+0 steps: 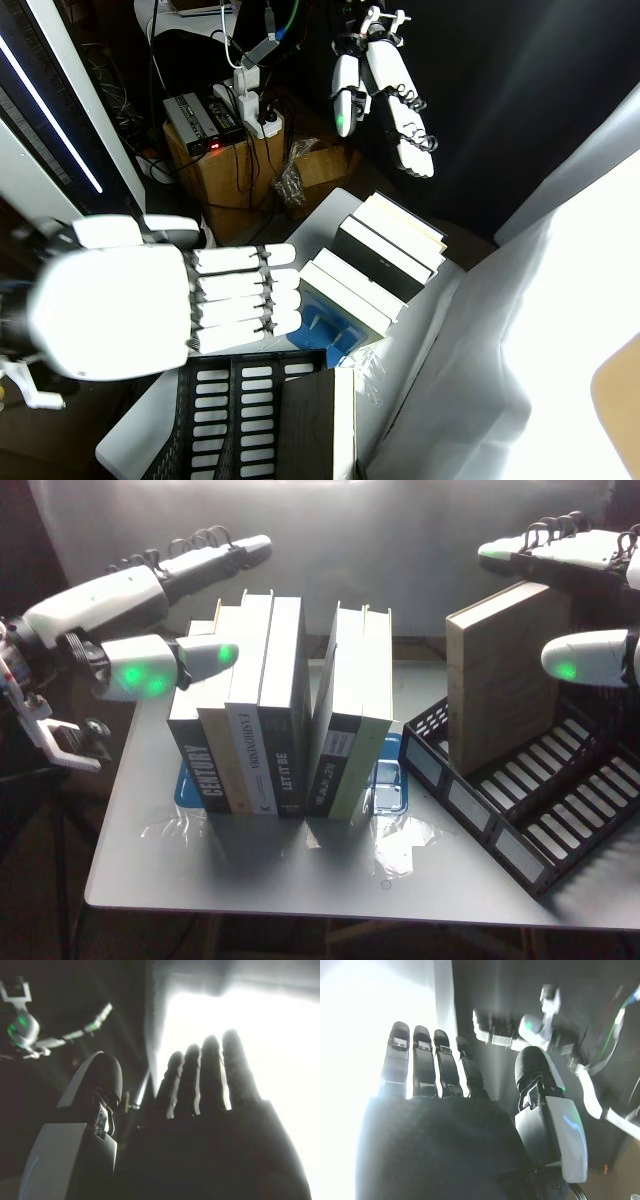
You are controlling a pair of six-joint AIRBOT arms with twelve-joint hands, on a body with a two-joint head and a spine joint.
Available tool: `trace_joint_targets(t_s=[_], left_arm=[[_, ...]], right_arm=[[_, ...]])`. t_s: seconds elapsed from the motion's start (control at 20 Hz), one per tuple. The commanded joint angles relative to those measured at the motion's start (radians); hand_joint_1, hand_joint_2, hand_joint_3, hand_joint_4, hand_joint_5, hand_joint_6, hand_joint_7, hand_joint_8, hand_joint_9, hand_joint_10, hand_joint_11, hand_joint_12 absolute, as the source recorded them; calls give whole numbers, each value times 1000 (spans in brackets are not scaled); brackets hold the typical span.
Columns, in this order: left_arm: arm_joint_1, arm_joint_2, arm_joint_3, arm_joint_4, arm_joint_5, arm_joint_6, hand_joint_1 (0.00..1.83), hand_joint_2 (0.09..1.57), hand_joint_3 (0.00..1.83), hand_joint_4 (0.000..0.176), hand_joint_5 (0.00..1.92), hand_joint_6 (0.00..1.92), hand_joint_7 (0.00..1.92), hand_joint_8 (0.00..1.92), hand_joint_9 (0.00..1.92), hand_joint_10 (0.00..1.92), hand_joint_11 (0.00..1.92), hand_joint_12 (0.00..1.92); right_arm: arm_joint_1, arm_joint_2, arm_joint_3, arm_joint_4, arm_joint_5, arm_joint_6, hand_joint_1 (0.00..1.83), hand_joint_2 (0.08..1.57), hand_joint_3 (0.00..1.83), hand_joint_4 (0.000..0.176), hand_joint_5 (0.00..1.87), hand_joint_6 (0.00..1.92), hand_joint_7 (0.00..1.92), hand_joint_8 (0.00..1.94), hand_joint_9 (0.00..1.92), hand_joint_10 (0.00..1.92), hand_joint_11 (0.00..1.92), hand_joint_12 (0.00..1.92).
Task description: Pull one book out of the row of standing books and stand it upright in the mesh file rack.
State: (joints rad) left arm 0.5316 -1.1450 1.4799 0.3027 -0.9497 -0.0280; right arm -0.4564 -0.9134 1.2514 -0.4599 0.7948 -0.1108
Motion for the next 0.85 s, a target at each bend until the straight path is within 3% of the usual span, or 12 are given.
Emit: trace_joint_targets(t_s=[0.0,0.15,0.2,0.25,0.3,0.35,0.4,0.5,0.55,0.7,0.75,0.8], left_arm=[[-11,9,-5,-28,-128,-5,315,1472,0,71,0,0,0,0,0,0,0,0],[-10,9,-16,-14,-144,-5,224,1460,0,71,0,0,0,0,0,0,0,0],[-10,9,-18,-11,-148,-5,251,1456,0,74,0,0,0,0,0,0,0,0],[-8,7,-18,-9,-149,-5,271,1445,0,71,0,0,0,0,0,0,0,0],[-5,6,-17,-9,-149,-5,273,1437,0,74,0,0,0,0,0,0,0,0],[-1,6,-17,-10,-153,-5,276,1437,0,72,0,0,0,0,0,0,0,0],[1,7,-18,-10,-156,-5,277,1438,0,74,0,0,0,0,0,0,0,0],[5,12,-21,-14,-165,-5,288,1433,0,50,0,0,0,0,0,0,0,0],[5,14,-23,-16,-168,-5,274,1433,0,46,0,0,0,0,0,0,0,0],[6,15,-20,-20,-170,-5,325,1412,0,48,0,0,0,0,0,0,0,0],[5,14,-19,-20,-171,-5,313,1415,0,54,0,0,0,0,0,0,0,0],[5,15,-19,-19,-171,-5,299,1413,0,64,0,0,0,0,0,0,0,0]], right_arm=[[-6,18,-10,70,162,-14,234,1387,7,0,0,0,0,0,0,0,0,0],[-27,22,-26,108,220,-35,276,1345,0,0,0,0,0,0,0,0,9,5],[-30,23,-29,109,227,-35,337,1423,0,44,4,0,0,0,40,5,1,247],[-37,23,-32,115,233,-40,341,1460,0,63,0,0,9,1,63,11,0,399],[-45,23,-32,126,239,-44,345,1475,0,67,6,2,11,2,61,9,0,430],[-55,22,-32,141,251,-45,333,1495,2,47,1,0,12,1,79,15,0,526],[-67,22,-33,156,266,-48,352,1498,1,29,0,0,2,0,66,8,0,478],[-89,23,-40,182,292,-63,289,1490,3,42,0,0,0,0,15,4,0,176],[-95,25,-45,191,300,-70,318,1494,2,38,0,0,0,0,15,3,0,41],[-117,23,-51,235,314,-95,334,1482,0,40,0,0,0,0,3,0,1,3],[-131,21,-51,249,329,-96,341,1477,0,32,0,0,0,0,0,0,0,0],[-138,21,-52,257,340,-96,347,1484,0,0,0,0,0,0,0,0,0,0]])
